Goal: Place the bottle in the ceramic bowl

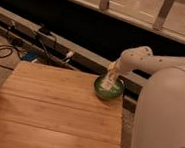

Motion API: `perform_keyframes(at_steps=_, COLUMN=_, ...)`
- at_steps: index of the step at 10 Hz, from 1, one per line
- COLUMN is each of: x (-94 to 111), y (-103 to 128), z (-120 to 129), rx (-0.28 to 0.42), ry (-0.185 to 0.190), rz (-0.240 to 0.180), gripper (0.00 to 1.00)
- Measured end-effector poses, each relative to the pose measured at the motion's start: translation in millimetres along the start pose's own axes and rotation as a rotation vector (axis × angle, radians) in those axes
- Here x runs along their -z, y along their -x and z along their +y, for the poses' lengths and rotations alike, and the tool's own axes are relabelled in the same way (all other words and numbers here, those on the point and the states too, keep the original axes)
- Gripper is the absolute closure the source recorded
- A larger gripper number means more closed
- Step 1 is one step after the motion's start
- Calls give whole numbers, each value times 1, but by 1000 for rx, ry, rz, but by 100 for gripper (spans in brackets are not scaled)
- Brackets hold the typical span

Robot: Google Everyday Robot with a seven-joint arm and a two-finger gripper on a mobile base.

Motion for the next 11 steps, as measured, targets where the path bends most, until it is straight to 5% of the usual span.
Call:
perform_keyframes(at_steps=4, x=-5, y=-1, z=-4, rx=-4, ry=-17, rz=6, gripper=97)
perform_keyframes(at_steps=11, x=-5, y=-2, z=-1, rx=-1, ry=-15, rz=8, gripper=27)
